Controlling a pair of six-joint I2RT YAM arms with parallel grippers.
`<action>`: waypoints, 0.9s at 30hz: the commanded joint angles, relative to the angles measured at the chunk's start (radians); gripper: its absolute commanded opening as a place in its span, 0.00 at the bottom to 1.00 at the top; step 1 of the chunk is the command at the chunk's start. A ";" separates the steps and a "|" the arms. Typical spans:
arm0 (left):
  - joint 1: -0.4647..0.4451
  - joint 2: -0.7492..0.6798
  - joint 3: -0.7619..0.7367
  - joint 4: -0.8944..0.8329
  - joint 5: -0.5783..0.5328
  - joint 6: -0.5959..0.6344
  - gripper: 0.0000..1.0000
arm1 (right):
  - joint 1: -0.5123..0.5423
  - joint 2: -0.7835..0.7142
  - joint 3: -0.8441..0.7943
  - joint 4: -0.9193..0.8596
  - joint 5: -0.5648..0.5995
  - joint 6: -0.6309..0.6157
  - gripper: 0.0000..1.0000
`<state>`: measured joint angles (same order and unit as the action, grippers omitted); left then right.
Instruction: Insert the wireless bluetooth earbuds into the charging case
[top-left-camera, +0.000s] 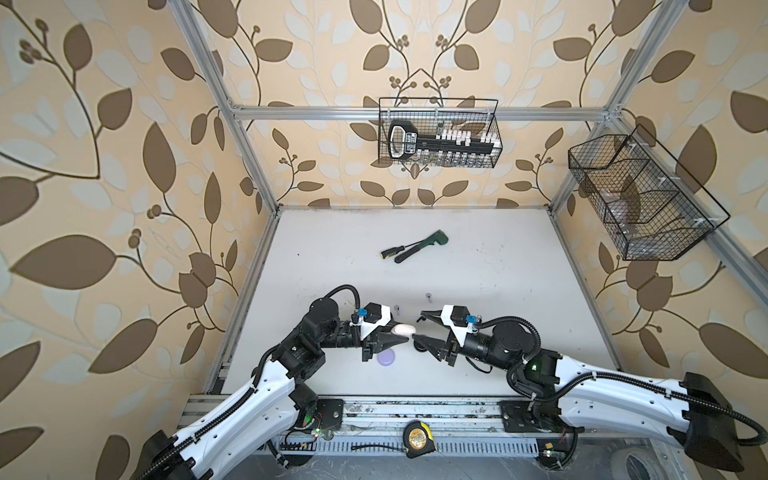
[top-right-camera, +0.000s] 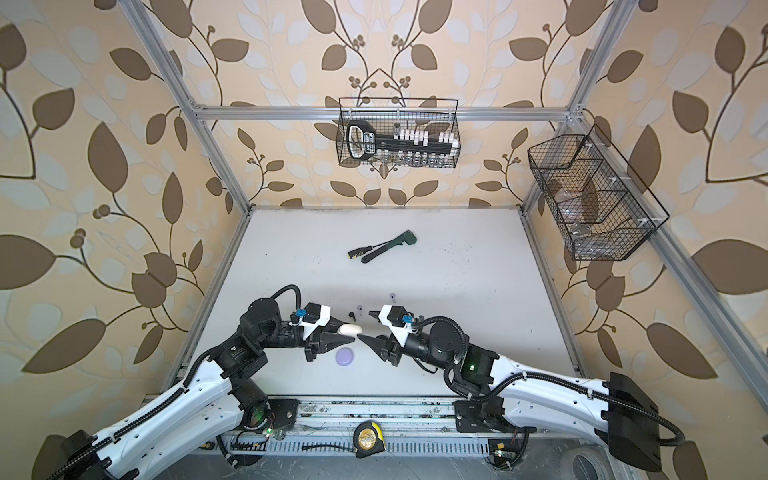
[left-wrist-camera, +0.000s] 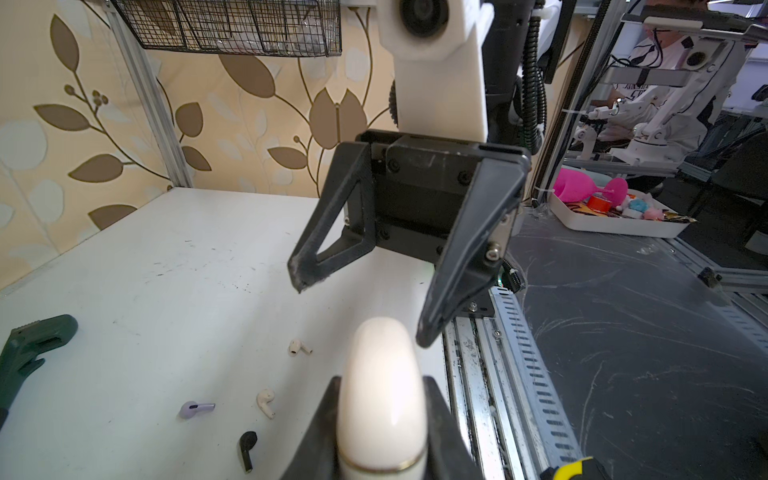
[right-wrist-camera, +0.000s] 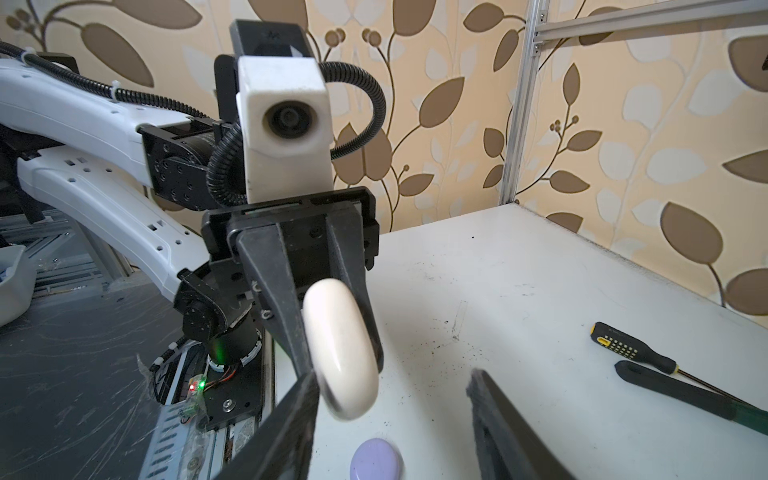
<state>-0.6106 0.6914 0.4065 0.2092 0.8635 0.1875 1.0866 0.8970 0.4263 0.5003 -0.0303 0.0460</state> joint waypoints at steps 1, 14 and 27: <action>-0.012 -0.001 0.039 0.027 0.032 0.024 0.00 | 0.005 0.021 0.032 0.037 -0.011 0.009 0.59; -0.019 -0.003 0.039 0.019 0.045 0.032 0.00 | 0.016 0.098 0.081 0.057 0.035 0.034 0.57; -0.026 -0.014 0.031 0.019 0.065 0.041 0.00 | -0.018 0.077 0.069 0.058 0.168 0.087 0.50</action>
<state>-0.6163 0.6956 0.4065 0.1837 0.8383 0.2043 1.1011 0.9829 0.4728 0.5465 0.0303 0.1081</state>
